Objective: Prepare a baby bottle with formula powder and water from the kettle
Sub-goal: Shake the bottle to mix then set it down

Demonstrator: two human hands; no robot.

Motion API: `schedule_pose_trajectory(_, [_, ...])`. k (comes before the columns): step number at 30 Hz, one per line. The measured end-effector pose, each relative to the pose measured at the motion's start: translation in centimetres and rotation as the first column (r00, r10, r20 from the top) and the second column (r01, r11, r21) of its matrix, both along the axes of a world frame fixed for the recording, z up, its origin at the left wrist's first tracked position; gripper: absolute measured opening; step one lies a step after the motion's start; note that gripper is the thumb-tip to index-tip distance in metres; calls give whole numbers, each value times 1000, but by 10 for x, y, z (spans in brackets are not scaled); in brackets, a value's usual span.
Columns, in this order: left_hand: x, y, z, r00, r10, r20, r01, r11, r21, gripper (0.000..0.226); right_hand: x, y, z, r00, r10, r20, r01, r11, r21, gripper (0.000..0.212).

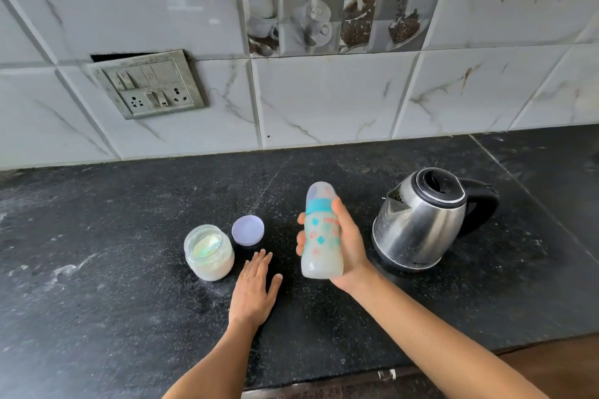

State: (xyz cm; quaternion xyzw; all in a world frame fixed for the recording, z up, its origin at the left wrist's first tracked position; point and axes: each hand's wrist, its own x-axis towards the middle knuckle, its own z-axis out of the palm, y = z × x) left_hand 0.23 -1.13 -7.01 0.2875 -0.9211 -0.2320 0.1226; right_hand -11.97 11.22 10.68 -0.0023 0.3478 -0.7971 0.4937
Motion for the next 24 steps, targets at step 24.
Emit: schedule_pose_trajectory(24, [0,3,3,1000,4,0,-4,1000,-1,55,-17,-22,13,947,-206,246,231,970,-77,44])
